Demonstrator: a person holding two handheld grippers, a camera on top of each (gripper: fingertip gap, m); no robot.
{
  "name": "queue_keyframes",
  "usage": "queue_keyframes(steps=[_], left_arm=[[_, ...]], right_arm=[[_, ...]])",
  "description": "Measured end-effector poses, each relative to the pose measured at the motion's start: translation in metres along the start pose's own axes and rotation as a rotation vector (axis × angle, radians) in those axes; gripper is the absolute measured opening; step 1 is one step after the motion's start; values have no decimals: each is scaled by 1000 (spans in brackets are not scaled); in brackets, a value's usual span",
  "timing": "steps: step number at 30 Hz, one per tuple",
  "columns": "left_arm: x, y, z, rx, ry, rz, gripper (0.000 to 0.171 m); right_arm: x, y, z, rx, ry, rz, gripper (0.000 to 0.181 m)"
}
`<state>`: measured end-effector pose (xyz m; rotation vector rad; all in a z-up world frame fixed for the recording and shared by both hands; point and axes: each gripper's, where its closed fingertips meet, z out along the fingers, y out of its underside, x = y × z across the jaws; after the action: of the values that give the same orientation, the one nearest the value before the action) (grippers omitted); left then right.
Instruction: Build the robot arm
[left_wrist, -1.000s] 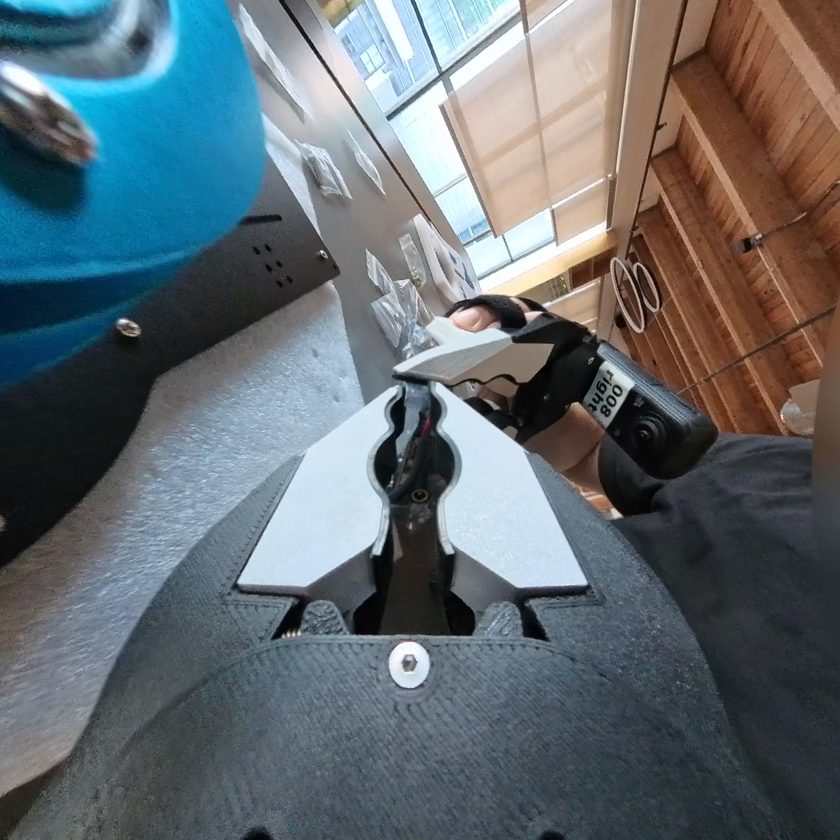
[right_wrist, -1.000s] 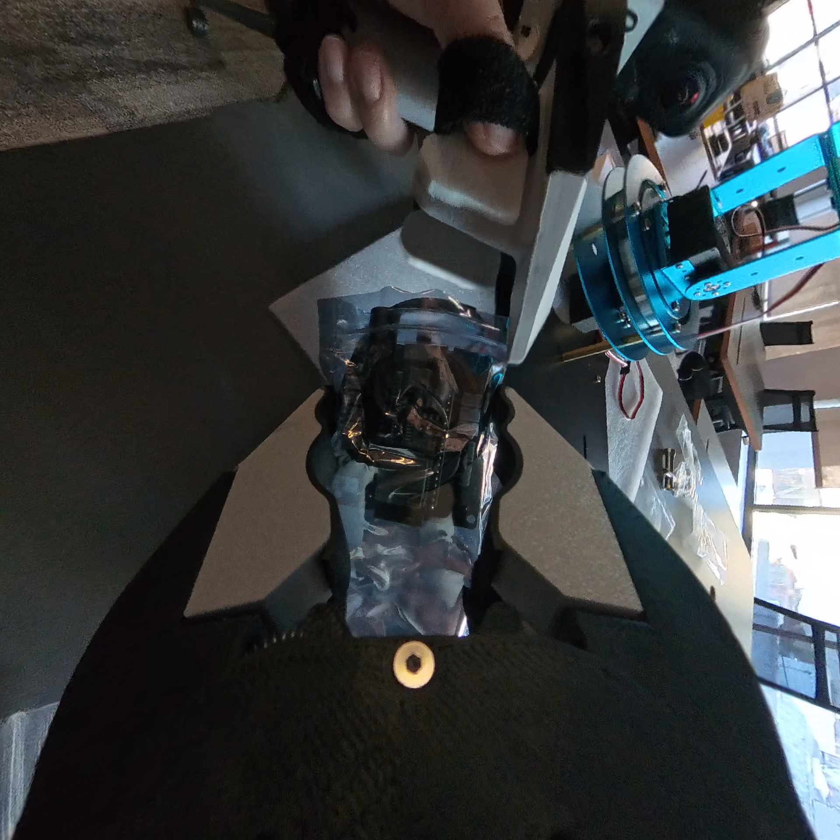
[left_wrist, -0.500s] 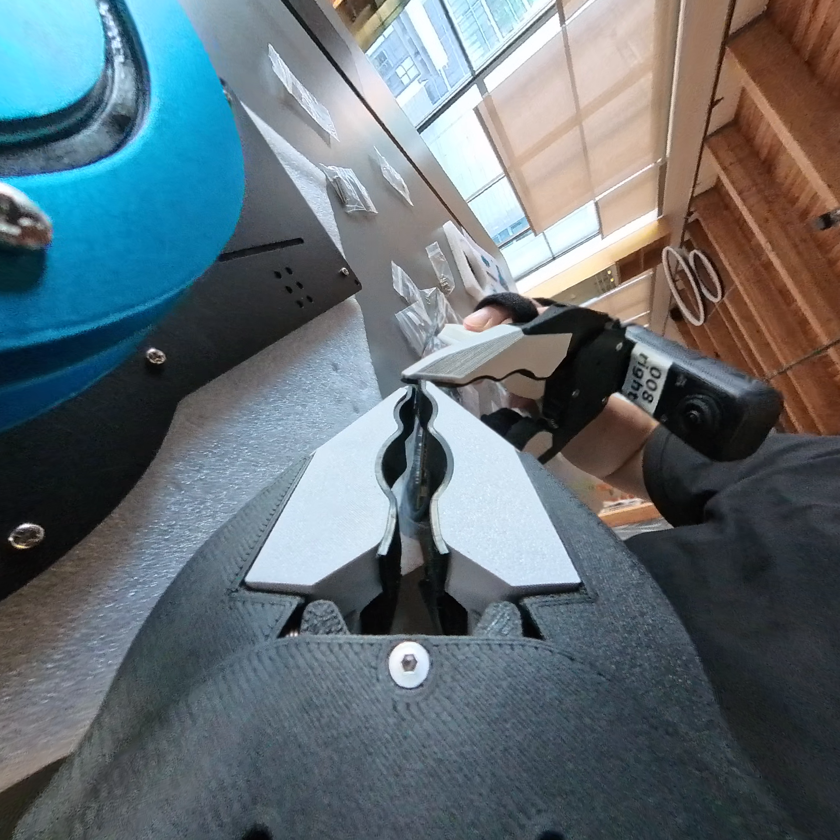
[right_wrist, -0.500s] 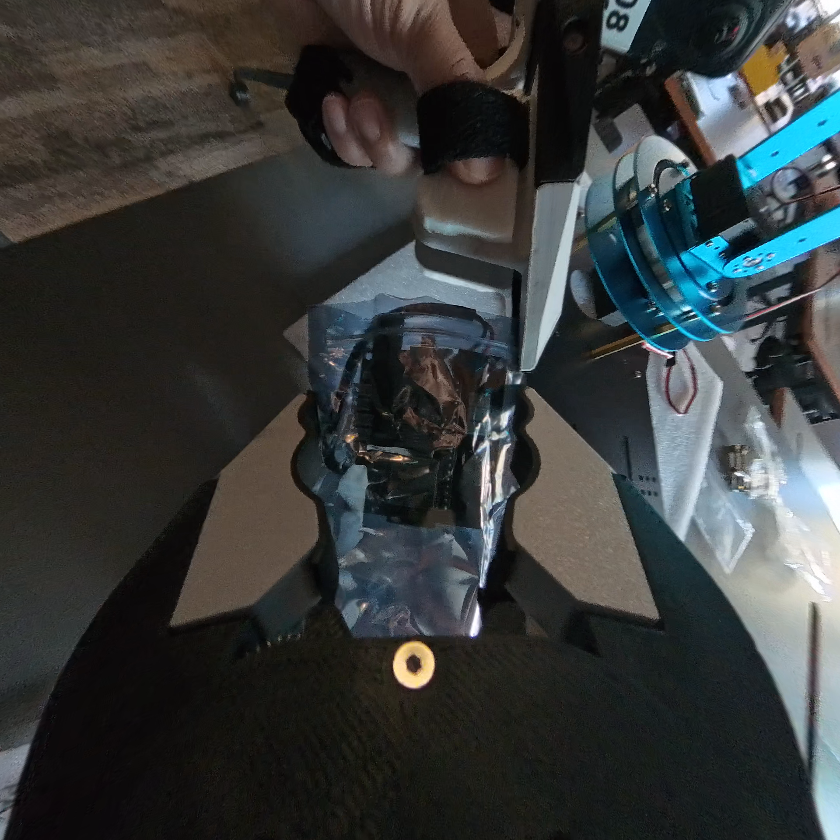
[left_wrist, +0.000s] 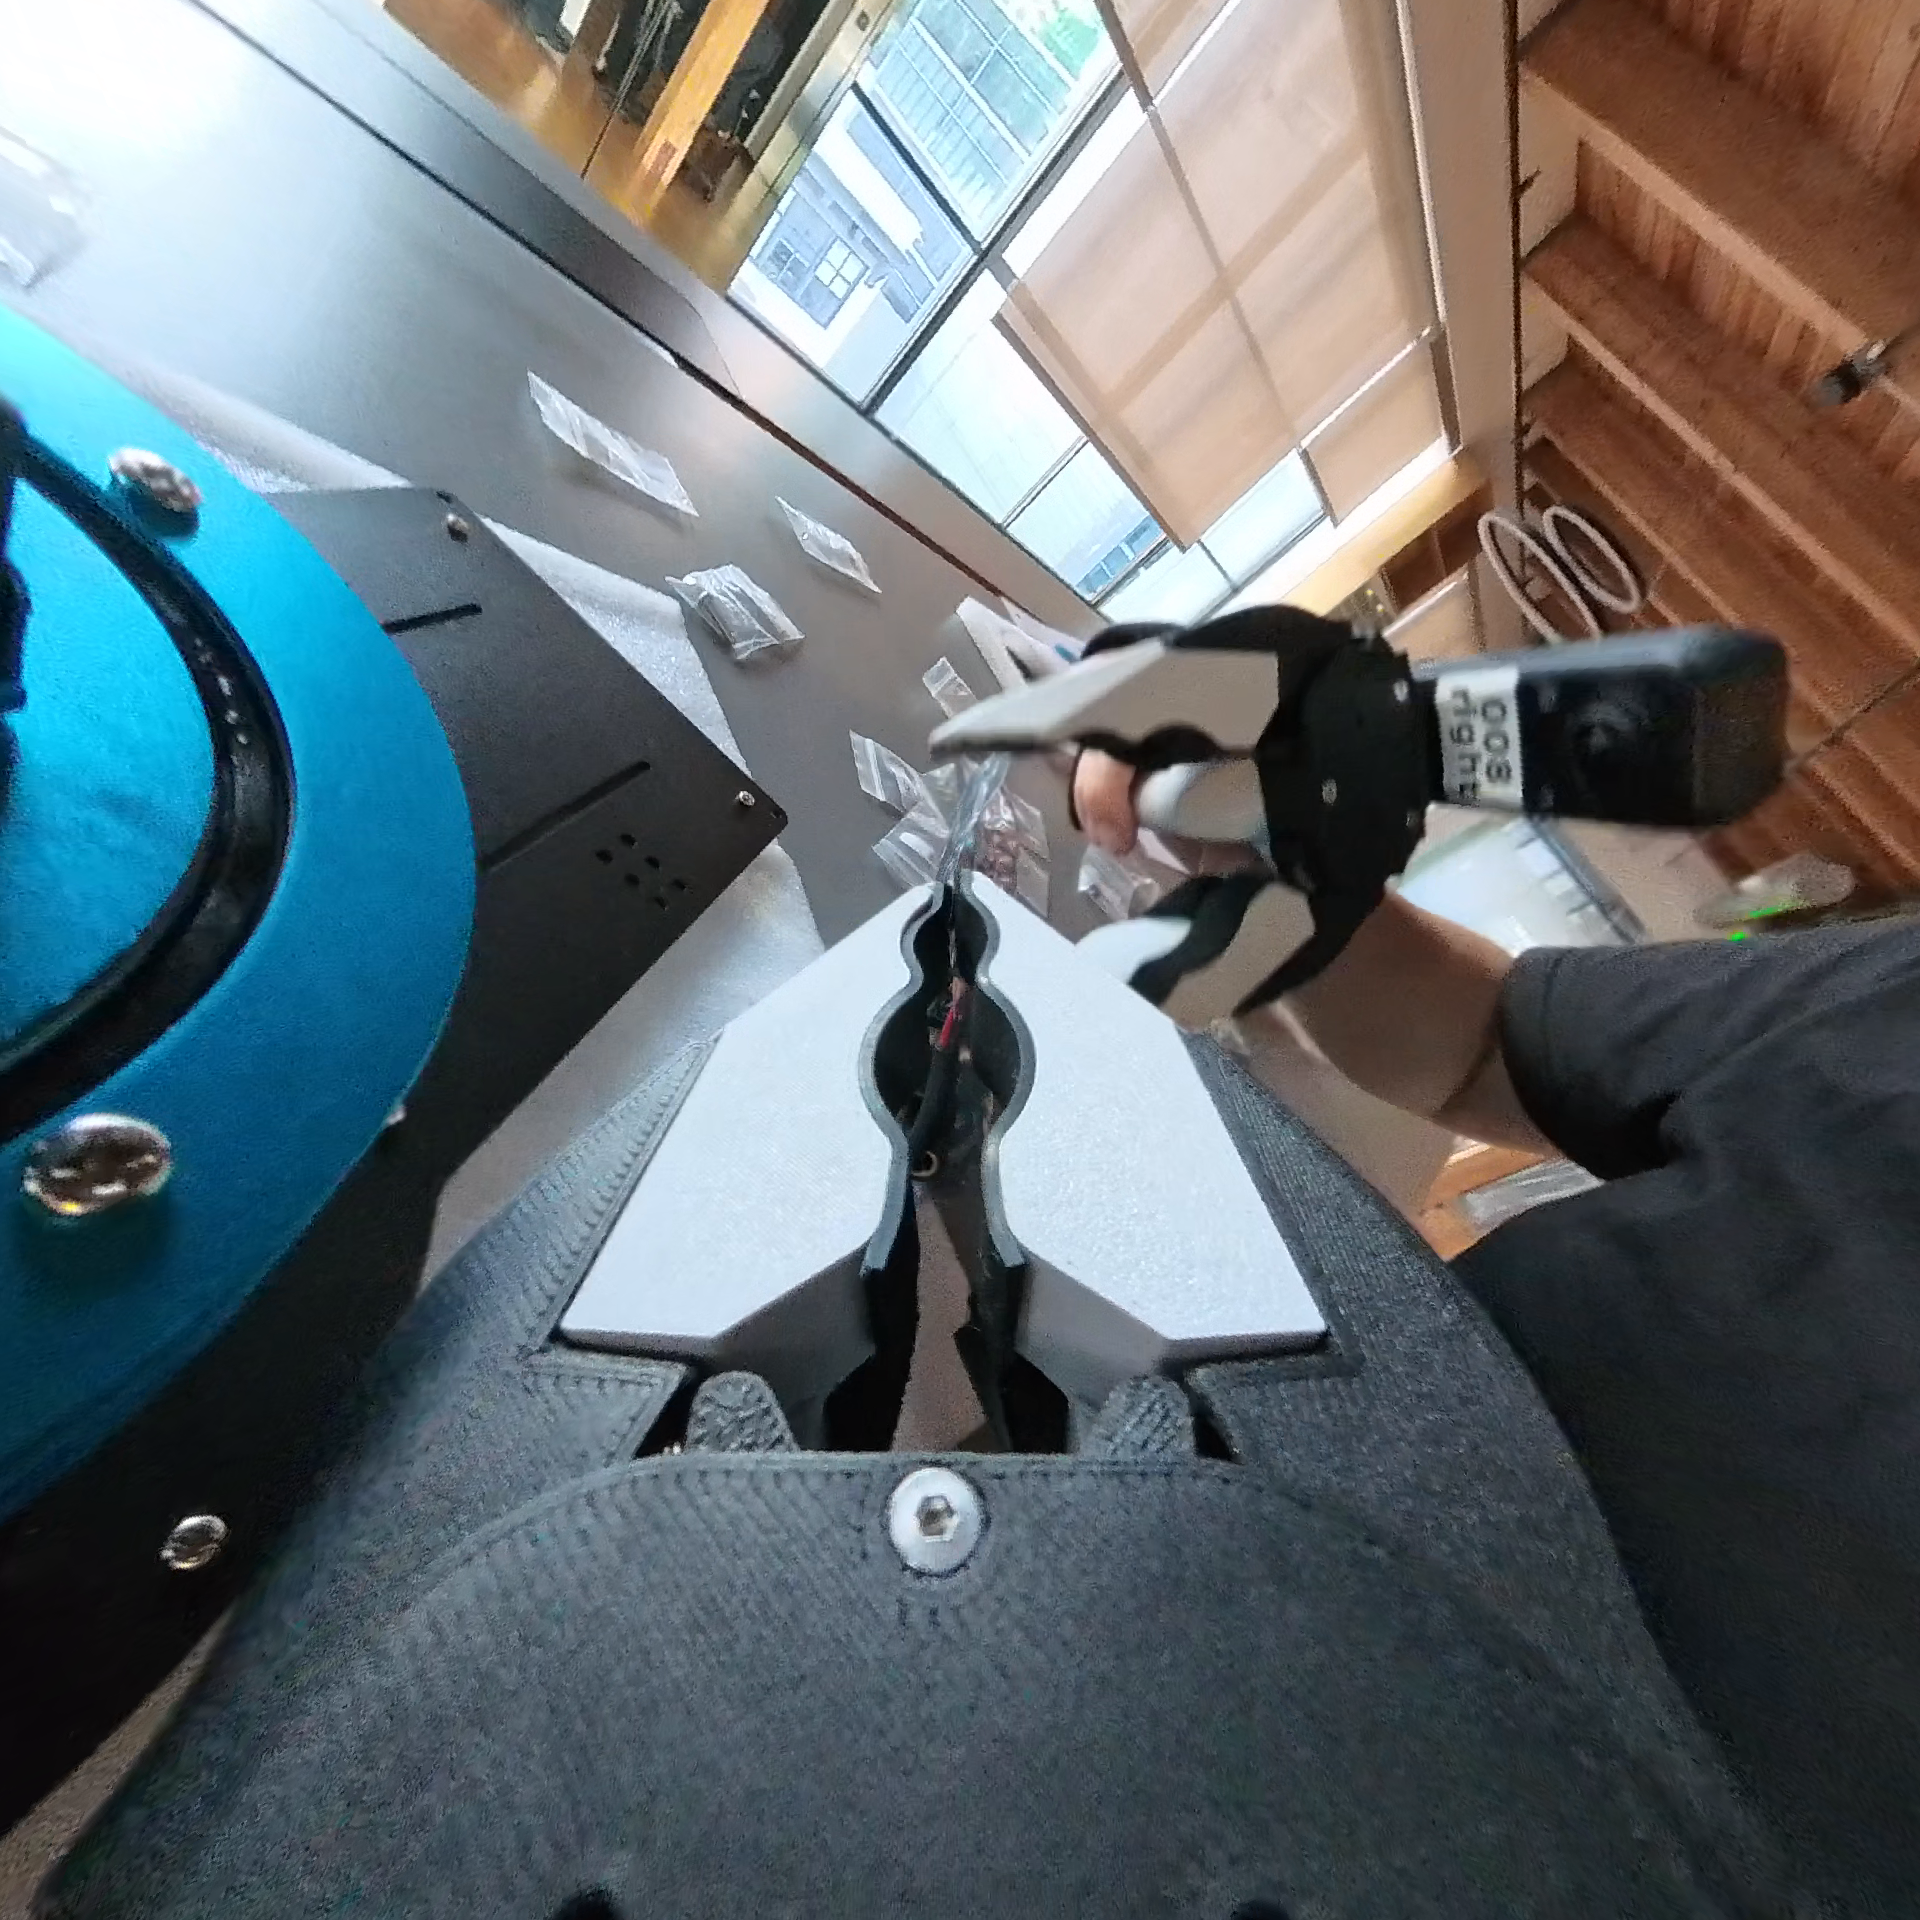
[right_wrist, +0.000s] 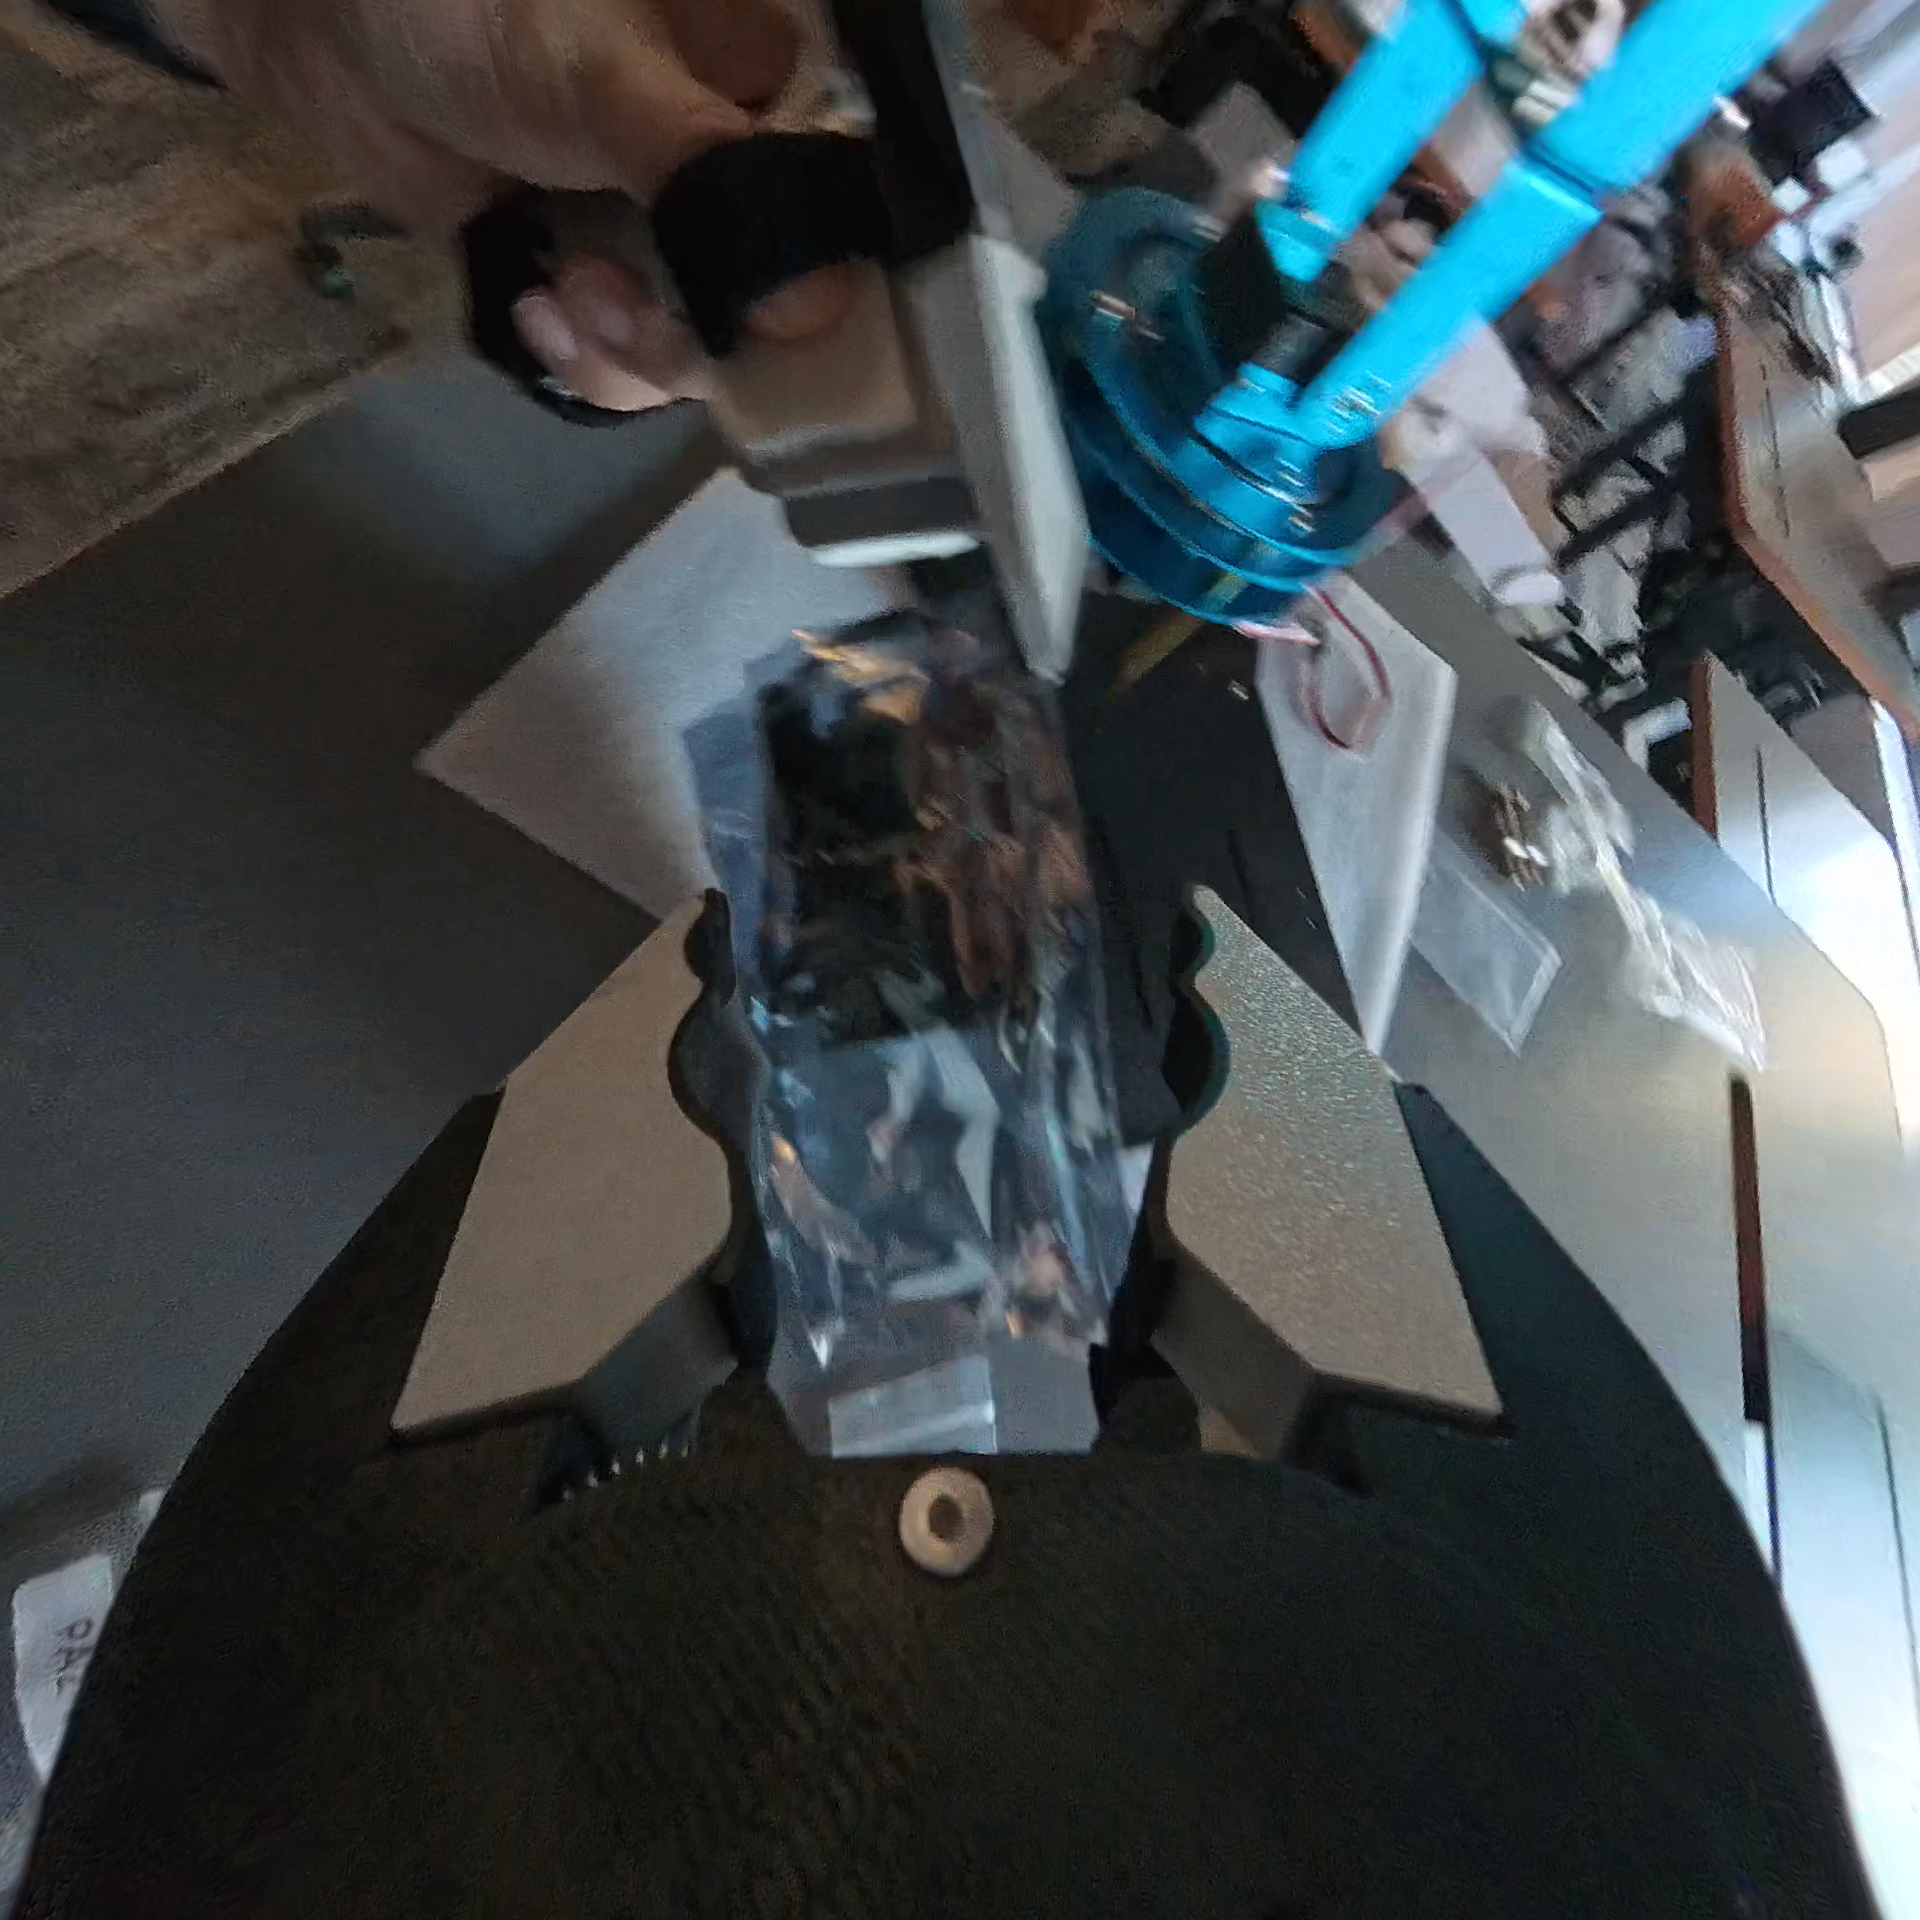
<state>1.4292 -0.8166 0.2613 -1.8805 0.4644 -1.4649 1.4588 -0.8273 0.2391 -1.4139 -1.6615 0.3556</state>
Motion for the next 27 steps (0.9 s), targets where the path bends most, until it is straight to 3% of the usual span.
queue_keyframes(steps=[4,7,9,14,18,21,27], left_arm=[[0,1,-2,12,9,23,0],[0,2,-3,31,32,9,0],[1,3,-5,37,48,25,0],[2,4,-8,47,55,63,0],[4,-1,-10,77,79,57,0],[6,-3,-7,79,103,66,0],[9,2,-1,-8,96,138,0]], right_arm=[[35,35,-37,48,109,339,81],[21,53,-47,122,-87,686,62],[17,57,-47,166,-165,810,59],[6,53,-41,205,-306,842,20],[7,49,-34,221,-332,872,31],[0,51,-29,168,-389,841,13],[31,35,-54,202,-358,832,5]])
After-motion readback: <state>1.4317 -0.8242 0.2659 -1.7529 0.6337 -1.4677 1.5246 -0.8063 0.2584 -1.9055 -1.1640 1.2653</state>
